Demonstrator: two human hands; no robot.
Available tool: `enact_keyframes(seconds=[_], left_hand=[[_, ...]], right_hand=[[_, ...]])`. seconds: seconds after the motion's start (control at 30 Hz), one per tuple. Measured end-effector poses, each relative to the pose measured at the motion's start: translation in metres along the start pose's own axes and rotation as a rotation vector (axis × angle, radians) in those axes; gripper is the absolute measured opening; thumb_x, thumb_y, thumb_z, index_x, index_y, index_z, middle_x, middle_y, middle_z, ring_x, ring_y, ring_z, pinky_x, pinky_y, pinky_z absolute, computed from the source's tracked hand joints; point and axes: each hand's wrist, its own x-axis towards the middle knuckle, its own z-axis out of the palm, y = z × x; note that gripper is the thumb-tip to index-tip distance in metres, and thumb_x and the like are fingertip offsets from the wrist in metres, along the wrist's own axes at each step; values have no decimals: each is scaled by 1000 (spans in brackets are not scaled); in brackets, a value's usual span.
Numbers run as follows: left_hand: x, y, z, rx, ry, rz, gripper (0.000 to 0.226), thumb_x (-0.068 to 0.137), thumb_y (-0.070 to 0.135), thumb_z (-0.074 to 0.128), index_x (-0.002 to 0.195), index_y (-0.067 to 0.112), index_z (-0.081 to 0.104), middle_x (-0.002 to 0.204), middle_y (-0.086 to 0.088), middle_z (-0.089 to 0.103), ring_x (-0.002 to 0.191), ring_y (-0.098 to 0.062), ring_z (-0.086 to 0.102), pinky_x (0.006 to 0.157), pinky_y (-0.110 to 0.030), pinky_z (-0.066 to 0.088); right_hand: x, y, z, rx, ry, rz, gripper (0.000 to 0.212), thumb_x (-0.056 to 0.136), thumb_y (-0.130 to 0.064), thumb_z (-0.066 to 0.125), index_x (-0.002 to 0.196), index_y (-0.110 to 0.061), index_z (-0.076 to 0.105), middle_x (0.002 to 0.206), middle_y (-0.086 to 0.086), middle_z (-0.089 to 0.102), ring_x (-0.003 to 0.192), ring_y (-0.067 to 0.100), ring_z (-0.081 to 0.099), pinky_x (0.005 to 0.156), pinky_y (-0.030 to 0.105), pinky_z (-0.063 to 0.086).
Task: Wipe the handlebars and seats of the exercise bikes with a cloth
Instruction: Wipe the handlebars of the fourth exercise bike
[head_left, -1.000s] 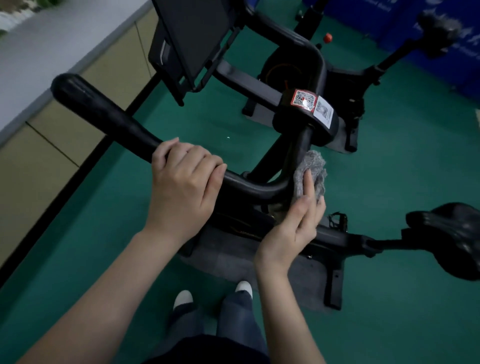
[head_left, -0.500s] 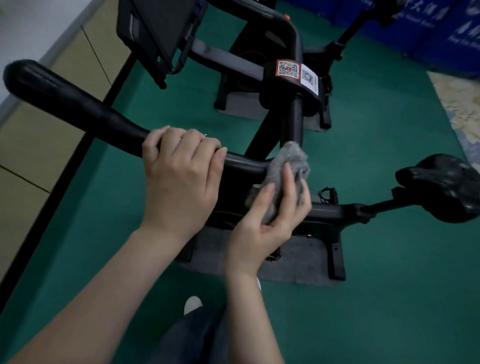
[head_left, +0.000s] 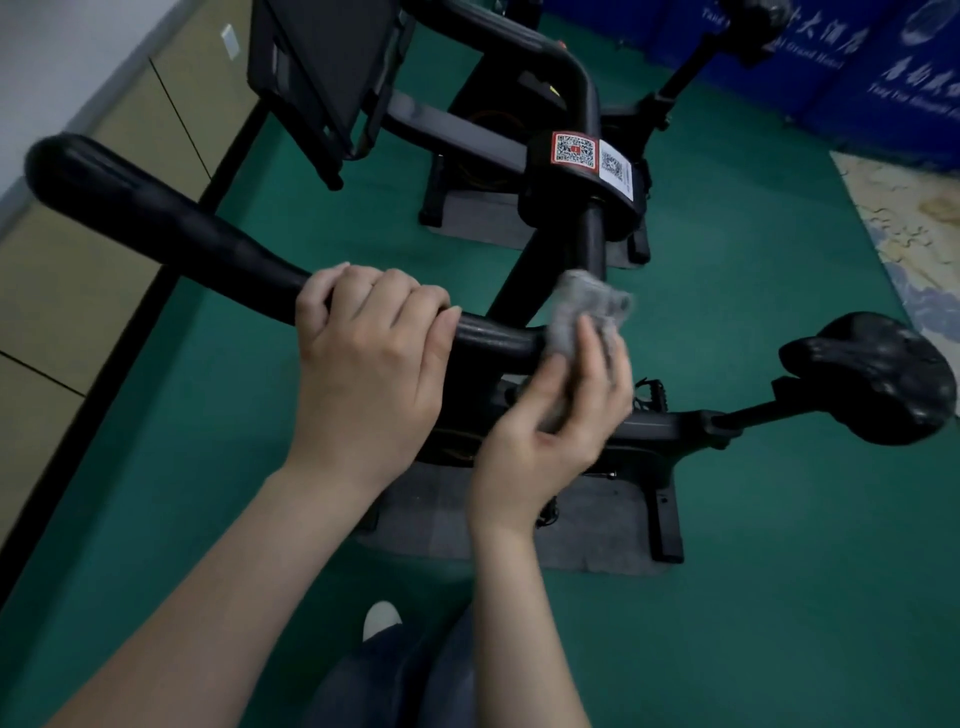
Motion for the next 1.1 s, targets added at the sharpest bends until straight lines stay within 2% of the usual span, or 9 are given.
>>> enact_keyframes(seconds=[0.1,0.3,0.43,0.6,0.67,0.77,0.9,1.0,1.1], left_hand=[[0,2,1,5,-1,-16,34,101,27,34,95,13,64,90,-1,62,94,-25,52,98,-35,23],[1,5,6,18,32,-32,35,101,26,33,94,13,65,90,-1,63,93,-25,53,98,-36,24],[1,5,8,13,55,-42,35,102,26,33,93,14,65,89,0,63,93,-24,52,98,-36,23],[0,7,11,36,82,-71,36,101,25,33,91,14,66,88,0,64,92,-22,51,101,-35,21],[1,8,11,47,84,-79,37,101,25,33,90,13,66,88,0,64,93,-22,51,102,-36,21],[1,11,11,55,89,-99,36,100,24,35,90,12,67,88,-1,65,94,-23,52,106,-36,20],[2,20,13,86,111,-158,32,98,25,39,91,12,68,90,-1,66,97,-24,55,107,-40,20],[3,28,17,93,119,-176,32,98,26,40,90,13,68,90,0,66,96,-25,56,107,-40,21],[4,31,21,96,143,-197,34,98,26,41,85,13,69,86,0,67,92,-25,57,106,-36,21]], right_hand=[[3,-4,1,163,31,216,33,98,-4,48,127,-19,53,137,14,49,131,14,43,106,17,34],[-5,-11,0,297,37,417,37,100,-16,46,133,-32,47,143,-18,44,139,3,33,114,25,28],[29,-1,2,521,63,665,33,101,-16,45,130,-31,52,143,-10,48,133,4,43,115,37,33],[15,-11,-7,613,-14,838,36,89,-28,59,123,-38,59,133,-11,59,124,9,55,109,38,40],[31,-3,-8,666,-31,927,33,88,-26,61,121,-32,62,131,-1,62,120,17,59,108,44,41],[56,7,-6,707,-81,1005,34,87,-23,56,120,-22,62,128,6,64,114,19,63,105,41,44],[45,4,-20,633,-229,1129,43,80,-28,58,122,-19,62,122,-2,67,118,16,61,111,44,37],[56,5,-31,621,-367,1119,40,89,-25,54,129,-20,57,121,-2,68,114,16,63,100,37,48],[83,13,-29,563,-361,893,38,91,-24,57,128,-21,53,129,3,62,118,18,60,97,32,51]])
